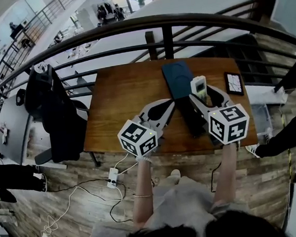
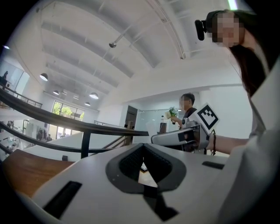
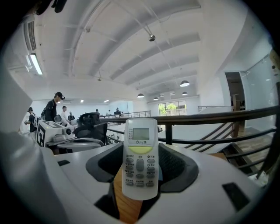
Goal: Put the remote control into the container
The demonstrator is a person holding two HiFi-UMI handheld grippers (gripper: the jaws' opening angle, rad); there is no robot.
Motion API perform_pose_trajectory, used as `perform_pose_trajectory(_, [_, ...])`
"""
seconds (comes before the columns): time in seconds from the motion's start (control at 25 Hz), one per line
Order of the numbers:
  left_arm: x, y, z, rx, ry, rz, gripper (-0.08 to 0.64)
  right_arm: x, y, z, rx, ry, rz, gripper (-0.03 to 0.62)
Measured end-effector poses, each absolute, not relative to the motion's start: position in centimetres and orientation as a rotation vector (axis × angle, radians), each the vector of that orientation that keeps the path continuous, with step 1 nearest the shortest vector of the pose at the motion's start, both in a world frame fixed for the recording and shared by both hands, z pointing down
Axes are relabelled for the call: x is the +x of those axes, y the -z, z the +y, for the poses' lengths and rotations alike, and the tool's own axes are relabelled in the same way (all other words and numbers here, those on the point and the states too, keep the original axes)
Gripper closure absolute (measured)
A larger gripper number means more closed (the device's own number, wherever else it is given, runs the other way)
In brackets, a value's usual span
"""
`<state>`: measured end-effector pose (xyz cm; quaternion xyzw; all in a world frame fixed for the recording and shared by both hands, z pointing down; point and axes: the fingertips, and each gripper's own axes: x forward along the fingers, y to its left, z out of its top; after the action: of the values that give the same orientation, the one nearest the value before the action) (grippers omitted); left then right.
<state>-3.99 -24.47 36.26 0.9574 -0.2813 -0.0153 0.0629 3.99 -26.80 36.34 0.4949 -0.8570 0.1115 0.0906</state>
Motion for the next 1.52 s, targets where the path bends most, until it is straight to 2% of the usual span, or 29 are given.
perform_pose_trajectory(1.52, [-1.9,-49.2,-29.0,2.583,-0.182,-0.782,0.555,5.1,-49.3,-32.6,1.151,-0.564,-2.272,0.347])
